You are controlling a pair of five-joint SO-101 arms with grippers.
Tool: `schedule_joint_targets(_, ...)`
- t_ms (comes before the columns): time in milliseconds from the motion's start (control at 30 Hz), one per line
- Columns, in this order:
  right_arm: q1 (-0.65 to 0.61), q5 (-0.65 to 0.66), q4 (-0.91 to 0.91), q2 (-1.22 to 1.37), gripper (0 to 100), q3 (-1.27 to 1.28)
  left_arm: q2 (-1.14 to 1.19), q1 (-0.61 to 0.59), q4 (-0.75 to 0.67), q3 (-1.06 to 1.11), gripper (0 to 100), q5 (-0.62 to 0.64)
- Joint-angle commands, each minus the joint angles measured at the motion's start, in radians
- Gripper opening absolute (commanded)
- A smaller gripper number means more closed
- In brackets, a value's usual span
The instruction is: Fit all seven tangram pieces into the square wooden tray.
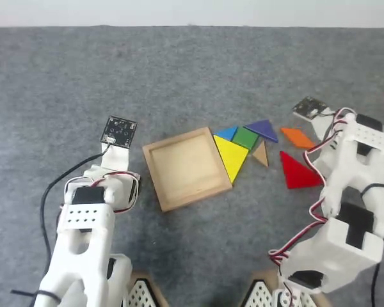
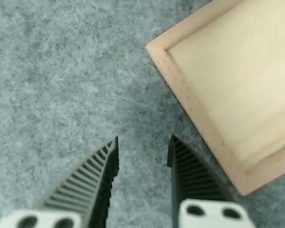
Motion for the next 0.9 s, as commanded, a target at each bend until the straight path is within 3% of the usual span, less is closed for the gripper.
schedule_joint_targets(0, -0.061, 0.075, 0.064, -0.024, 12.4, 0.017, 0.000, 0.006, -0.017, -0.007, 17, -0.003)
schedule_joint_targets(100, -0.093, 0.115, 0.044, -0.039, 13.7, 0.077, 0.000, 0.006, -0.017, -0.007, 17, -0.003)
schedule_joint_targets(367, -0.142, 0.160, -0.002, -0.157, 33.6, 0.203, 0.000, 0.006, -0.015, -0.005, 17, -0.003)
schedule_joint_targets(567, -0.189, 0.150, -0.101, -0.160, 34.0, 0.319, 0.002, 0.006, -0.012, -0.002, 17, -0.003)
schedule_joint_targets(733, -0.251, 0.021, -0.193, -0.160, 34.0, 0.324, 0.002, 0.006, -0.012, 0.007, 17, -0.003)
schedule_joint_targets(867, -0.312, 0.003, -0.208, -0.160, 34.0, 0.325, 0.002, 0.006, -0.012, 0.007, 17, -0.003)
